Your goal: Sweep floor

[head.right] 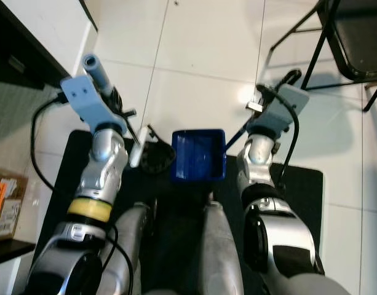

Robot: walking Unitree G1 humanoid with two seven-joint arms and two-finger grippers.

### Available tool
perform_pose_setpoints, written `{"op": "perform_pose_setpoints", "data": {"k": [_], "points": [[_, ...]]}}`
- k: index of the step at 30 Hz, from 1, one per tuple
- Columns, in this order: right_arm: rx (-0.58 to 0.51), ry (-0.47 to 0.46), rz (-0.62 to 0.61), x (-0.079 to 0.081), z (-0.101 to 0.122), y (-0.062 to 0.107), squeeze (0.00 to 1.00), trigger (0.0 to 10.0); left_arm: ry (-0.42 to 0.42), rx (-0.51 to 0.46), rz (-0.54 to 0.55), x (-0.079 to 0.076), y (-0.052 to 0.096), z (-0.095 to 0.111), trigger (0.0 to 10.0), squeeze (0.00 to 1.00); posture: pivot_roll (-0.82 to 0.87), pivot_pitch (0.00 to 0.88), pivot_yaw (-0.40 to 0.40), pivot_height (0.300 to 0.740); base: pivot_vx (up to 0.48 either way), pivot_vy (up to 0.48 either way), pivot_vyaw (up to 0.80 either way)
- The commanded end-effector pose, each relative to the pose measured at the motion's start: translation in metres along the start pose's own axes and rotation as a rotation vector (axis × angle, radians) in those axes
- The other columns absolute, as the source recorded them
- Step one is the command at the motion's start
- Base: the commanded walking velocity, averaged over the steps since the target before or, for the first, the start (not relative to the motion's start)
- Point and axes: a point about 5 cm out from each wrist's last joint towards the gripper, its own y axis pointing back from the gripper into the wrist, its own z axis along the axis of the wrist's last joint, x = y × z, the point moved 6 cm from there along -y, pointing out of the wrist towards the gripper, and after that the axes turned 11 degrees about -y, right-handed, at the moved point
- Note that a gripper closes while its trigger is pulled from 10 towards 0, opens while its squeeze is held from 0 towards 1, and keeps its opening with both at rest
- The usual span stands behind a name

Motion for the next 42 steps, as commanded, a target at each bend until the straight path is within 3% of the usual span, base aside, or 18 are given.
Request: {"op": "perform_pose_setpoints", "data": {"k": [1, 7, 10, 15, 19, 20, 21, 23, 24, 26, 30, 32, 33, 37, 38, 41, 42], "points": [[0.109, 0.029, -0.071, -0.023, -0.028, 0.014, 0.0, 10.0, 0.219, 0.12, -0.145, -0.07, 0.021, -0.012, 10.0, 0.0, 0.07, 0.459, 0.02, 0.74, 0.0, 0.0, 0.0], [0.123, 0.019, -0.086, -0.025, -0.029, 0.014, 0.0, 10.0, 0.264, 0.214, -0.255, -0.092, 0.028, 0.013, 10.0, 0.0, 0.08, 0.452, 0.017, 0.74, 0.0, 0.0, 0.0], [0.127, 0.016, -0.088, -0.025, -0.03, 0.013, 0.0, 10.0, 0.325, 0.219, -0.234, -0.092, 0.022, 0.029, 10.0, 0.0, 0.08, 0.448, 0.015, 0.74, 0.0, 0.0, 0.0], [0.129, 0.014, -0.089, -0.024, -0.03, 0.013, 0.0, 10.0, 0.366, 0.235, -0.221, -0.09, 0.017, 0.039, 10.0, 0.0, 0.08, 0.442, 0.013, 0.74, 0.0, 0.0, 0.0], [0.13, 0.013, -0.087, -0.023, -0.029, 0.012, 0.0, 10.0, 0.417, 0.186, -0.215, -0.078, 0.002, 0.072, 10.0, 0.0, 0.08, 0.427, 0.008, 0.74, 0.0, 0.0, 0.0], [0.132, 0.013, -0.085, -0.022, -0.029, 0.011, 0.0, 10.0, 0.326, 0.116, -0.223, -0.068, -0.005, 0.082, 10.0, 0.0, 0.09, 0.415, 0.004, 0.74, 0.0, 0.0, 0.0], [0.132, 0.013, -0.085, -0.022, -0.029, 0.011, 0.0, 10.0, 0.326, 0.116, -0.223, -0.068, -0.005, 0.082, 10.0, 0.0, 0.09, 0.415, 0.004, 0.74, 0.0, 0.0, 0.0], [0.131, 0.012, -0.08, -0.02, -0.028, 0.01, 0.0, 10.0, 0.133, -0.016, -0.214, -0.049, -0.015, 0.094, 10.0, 0.0, 0.08, 0.406, 0.003, 0.74, 0.0, 0.0, 0.0], [0.131, 0.012, -0.08, -0.02, -0.028, 0.01, 0.0, 10.0, 0.133, -0.016, -0.214, -0.049, -0.015, 0.094, 10.0, 0.0, 0.08, 0.406, 0.003, 0.74, 0.0, 0.0, 0.0], [0.128, 0.007, -0.07, -0.017, -0.028, 0.01, 0.0, 10.0, -0.063, -0.187, -0.193, -0.025, -0.021, 0.114, 10.0, 0.0, 0.09, 0.386, 0.0, 0.74, 0.0, 0.0, 0.0], [0.129, 0.001, -0.062, -0.015, -0.028, 0.01, 0.0, 10.0, -0.149, -0.264, -0.189, -0.007, -0.023, 0.125, 10.0, 0.0, 0.08, 0.372, -0.004, 0.74, 0.0, 0.0, 0.0], [0.134, -0.005, -0.058, -0.014, -0.029, 0.011, 0.0, 10.0, -0.224, -0.292, -0.154, 0.017, -0.027, 0.126, 10.0, 0.0, 0.08, 0.35, -0.008, 0.74, 0.0, 0.0, 0.0], [0.134, -0.005, -0.058, -0.014, -0.029, 0.011, 0.0, 10.0, -0.224, -0.292, -0.154, 0.017, -0.027, 0.126, 10.0, 0.0, 0.08, 0.35, -0.008, 0.74, 0.0, 0.0, 0.0], [0.138, -0.01, -0.059, -0.016, -0.031, 0.013, 0.0, 10.0, -0.329, -0.388, -0.086, 0.049, -0.026, 0.133, 10.0, 0.0, 0.08, 0.324, -0.013, 0.74, 0.0, 0.0, 0.0], [0.138, -0.01, -0.059, -0.016, -0.031, 0.013, 0.0, 10.0, -0.329, -0.388, -0.086, 0.049, -0.026, 0.133, 10.0, 0.0, 0.08, 0.324, -0.013, 0.74, 0.0, 0.0, 0.0], [0.137, -0.017, -0.065, -0.019, -0.031, 0.013, 0.0, 10.0, -0.407, -0.455, -0.034, 0.073, -0.022, 0.138, 10.0, 0.0, 0.08, 0.304, -0.017, 0.74, 0.0, 0.0, 0.0], [0.137, -0.017, -0.065, -0.019, -0.031, 0.013, 0.0, 10.0, -0.407, -0.455, -0.034, 0.073, -0.022, 0.138, 10.0, 0.0, 0.08, 0.304, -0.017, 0.74, 0.0, 0.0, 0.0]]}}
